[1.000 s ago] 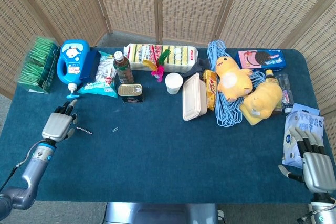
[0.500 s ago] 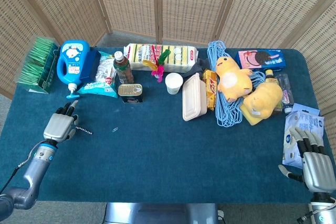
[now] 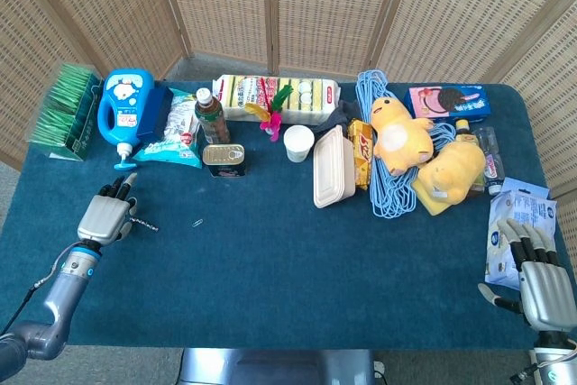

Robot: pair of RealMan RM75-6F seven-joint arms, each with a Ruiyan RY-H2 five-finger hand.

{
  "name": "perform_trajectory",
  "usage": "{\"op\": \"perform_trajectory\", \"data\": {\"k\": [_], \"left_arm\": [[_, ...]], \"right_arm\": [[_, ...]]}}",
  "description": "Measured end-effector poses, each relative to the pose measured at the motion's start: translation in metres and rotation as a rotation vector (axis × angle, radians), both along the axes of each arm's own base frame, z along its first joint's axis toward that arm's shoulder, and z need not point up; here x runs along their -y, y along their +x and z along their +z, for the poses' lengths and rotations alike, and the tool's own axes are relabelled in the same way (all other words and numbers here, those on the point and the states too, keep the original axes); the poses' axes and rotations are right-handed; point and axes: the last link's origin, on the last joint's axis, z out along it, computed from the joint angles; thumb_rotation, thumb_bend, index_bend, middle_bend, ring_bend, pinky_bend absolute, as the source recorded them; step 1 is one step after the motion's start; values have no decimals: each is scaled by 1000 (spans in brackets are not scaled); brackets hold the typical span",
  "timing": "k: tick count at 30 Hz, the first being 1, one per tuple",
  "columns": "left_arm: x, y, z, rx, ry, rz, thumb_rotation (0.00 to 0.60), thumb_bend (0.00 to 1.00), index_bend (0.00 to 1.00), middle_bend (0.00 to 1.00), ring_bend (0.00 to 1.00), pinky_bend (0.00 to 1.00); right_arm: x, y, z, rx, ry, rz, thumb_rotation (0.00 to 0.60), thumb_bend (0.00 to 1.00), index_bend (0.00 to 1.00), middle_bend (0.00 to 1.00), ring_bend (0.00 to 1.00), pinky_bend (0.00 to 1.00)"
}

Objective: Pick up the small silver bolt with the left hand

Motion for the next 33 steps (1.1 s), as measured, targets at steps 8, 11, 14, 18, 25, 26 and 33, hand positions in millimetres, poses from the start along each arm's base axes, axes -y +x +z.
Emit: {"op": "perform_trajectory", "data": {"k": [8,11,14,18,25,26,33], "left_arm": [[-1,1,-1,-6,3,-3,600,597,486,0,53,179],[-1,1,-1,-10,6,-4,600,601,512,0,56,179],[-2,1,0,-21,11,-6,600,607,542,0,61,179],[-2,1,-1,-27,15,-3,600,613,553,0,62,179],[-4,1,2,-46,23,-8,600,614,561,0,62,179],[-4,1,2,-47,24,-7,600,614,561,0,62,179],[-3,1,0,-54,18,-5,600,613,555,0,63,179]], "right_arm": [[0,0,1,3,-1,0,600,0,0,0,0,0],[0,0,0,2,1,1,600,0,0,0,0,0],[0,0,0,3,2,1,600,0,0,0,0,0],[0,0,0,5,2,2,600,0,0,0,0,0],[0,0,0,8,5,3,600,0,0,0,0,0],[0,0,0,9,5,4,600,0,0,0,0,0],[0,0,0,11,8,3,600,0,0,0,0,0]]}}
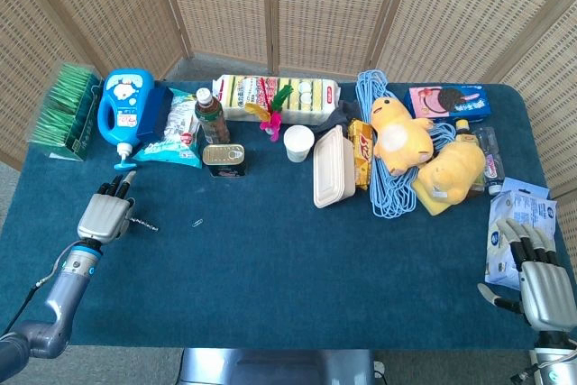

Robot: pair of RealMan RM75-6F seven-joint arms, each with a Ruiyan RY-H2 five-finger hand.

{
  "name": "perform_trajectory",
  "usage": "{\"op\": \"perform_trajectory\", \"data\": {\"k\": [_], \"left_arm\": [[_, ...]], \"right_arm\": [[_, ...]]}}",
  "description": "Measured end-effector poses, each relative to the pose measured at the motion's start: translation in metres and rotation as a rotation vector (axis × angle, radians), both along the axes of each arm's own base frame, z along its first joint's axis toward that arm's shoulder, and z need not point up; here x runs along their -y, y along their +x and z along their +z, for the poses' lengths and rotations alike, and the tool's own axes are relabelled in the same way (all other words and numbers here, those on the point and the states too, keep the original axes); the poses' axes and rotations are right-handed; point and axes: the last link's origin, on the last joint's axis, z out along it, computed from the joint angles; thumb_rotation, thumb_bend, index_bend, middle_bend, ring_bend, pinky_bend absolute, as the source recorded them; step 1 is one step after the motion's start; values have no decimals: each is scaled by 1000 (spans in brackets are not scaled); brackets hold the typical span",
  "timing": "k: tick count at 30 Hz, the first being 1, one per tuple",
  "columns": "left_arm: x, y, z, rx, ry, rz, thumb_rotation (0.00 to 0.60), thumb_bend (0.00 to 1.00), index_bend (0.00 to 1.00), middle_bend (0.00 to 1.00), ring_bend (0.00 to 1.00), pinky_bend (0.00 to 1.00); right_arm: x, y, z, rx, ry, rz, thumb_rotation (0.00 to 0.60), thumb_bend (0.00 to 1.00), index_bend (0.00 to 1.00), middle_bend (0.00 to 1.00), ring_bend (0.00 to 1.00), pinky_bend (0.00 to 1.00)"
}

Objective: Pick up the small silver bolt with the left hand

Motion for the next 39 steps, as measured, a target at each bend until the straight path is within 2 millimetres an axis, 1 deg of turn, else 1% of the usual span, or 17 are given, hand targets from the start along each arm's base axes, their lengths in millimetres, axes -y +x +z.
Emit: {"op": "perform_trajectory", "data": {"k": [20,31,39], "left_arm": [[-3,6,-4,-10,0,-8,600,607,548,0,63,179],[-4,6,-4,-32,-17,0,600,603,508,0,60,179],[-5,10,-4,-25,-16,-5,600,603,484,0,57,179]], "right_arm": [[0,0,0,8,5,3,600,0,0,0,0,0],[0,0,1,8,4,2,600,0,0,0,0,0],[0,0,1,9,5,2,600,0,0,0,0,0]]}}
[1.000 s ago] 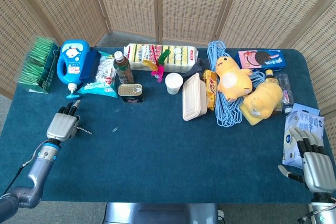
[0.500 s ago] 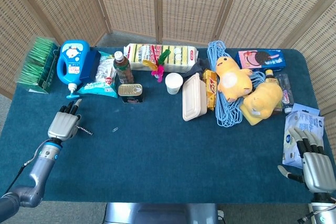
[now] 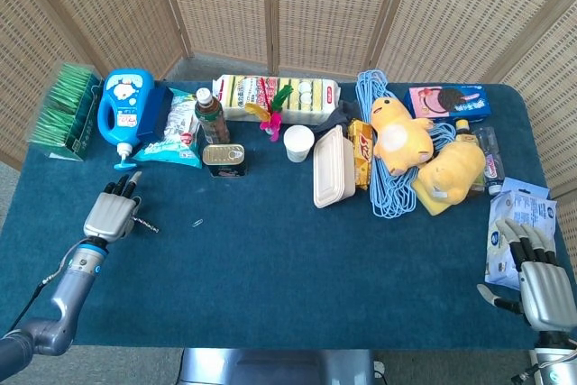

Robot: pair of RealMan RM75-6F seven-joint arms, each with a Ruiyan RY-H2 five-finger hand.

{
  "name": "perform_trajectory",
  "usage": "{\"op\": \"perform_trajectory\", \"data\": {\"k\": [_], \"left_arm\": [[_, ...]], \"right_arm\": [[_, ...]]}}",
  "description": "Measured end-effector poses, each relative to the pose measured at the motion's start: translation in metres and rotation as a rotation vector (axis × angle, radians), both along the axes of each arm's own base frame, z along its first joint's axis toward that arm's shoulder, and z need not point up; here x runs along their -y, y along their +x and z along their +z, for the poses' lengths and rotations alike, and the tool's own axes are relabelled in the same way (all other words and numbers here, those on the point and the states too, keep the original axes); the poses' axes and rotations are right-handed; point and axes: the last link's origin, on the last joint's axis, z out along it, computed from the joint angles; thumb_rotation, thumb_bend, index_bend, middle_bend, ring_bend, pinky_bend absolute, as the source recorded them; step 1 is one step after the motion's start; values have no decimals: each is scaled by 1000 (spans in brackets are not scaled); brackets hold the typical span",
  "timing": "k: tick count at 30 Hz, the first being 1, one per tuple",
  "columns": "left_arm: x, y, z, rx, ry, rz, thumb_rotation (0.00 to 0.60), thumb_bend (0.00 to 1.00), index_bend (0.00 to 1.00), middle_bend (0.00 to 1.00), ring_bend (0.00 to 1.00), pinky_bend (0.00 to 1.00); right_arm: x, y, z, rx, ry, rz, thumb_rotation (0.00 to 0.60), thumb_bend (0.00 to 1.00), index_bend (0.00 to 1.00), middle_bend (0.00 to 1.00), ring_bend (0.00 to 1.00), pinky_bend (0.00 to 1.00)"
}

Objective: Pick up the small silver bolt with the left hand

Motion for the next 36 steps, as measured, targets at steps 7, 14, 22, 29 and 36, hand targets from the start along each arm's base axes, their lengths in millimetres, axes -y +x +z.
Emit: {"op": "perform_trajectory", "data": {"k": [7,14,22,29,36], "left_arm": [[-1,3,-2,-4,-2,-3,600,603,484,0,57,179],[-1,6,-4,-14,-9,-6,600,603,484,0,57,179],[-2,9,-6,-21,-11,-10,600,603,484,0,57,179],[-1,11,-7,-40,-23,-25,600,603,500,0,54,179],[0,10,-8,-56,-31,-27,600,610,550,0,48,179]], "right_arm": [[0,0,1,1,-2,2,600,0,0,0,0,0],[0,0,1,3,-5,1,600,0,0,0,0,0],[0,0,1,4,-3,2,600,0,0,0,0,0],[0,1,2,6,-5,3,600,0,0,0,0,0],[-1,1,2,9,-7,4,600,0,0,0,0,0]]}}
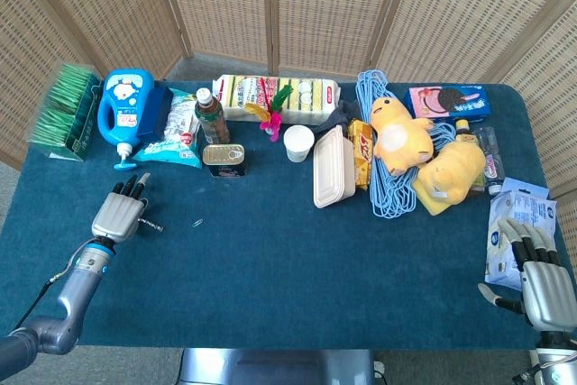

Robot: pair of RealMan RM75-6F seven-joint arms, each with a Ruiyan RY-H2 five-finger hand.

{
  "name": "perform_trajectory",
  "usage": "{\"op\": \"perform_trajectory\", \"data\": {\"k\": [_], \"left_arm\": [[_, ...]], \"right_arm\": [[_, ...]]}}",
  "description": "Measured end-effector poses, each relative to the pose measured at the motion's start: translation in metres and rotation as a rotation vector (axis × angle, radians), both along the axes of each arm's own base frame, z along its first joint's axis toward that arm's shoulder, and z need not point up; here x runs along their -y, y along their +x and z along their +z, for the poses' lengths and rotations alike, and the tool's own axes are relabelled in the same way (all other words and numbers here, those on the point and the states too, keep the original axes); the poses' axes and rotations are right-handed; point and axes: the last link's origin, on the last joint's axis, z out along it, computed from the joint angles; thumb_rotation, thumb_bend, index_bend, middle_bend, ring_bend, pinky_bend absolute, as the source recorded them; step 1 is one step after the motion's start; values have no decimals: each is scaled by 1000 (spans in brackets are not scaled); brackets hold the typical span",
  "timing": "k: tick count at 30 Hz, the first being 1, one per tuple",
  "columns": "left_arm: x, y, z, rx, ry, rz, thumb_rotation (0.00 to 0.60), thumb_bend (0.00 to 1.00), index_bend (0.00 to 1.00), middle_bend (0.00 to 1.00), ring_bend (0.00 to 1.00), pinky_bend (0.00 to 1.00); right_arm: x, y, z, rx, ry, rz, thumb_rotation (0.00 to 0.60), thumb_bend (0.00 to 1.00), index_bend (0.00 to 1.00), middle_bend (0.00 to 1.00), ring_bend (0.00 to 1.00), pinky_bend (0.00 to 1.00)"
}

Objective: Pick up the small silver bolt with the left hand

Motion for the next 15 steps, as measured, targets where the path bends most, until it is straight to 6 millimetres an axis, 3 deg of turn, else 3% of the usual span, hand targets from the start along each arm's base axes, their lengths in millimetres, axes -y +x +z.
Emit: {"op": "perform_trajectory", "data": {"k": [15], "left_arm": [[0,2,1,-4,17,-9,600,619,571,0,52,179]], "right_arm": [[0,0,0,7,5,2,600,0,0,0,0,0]]}}
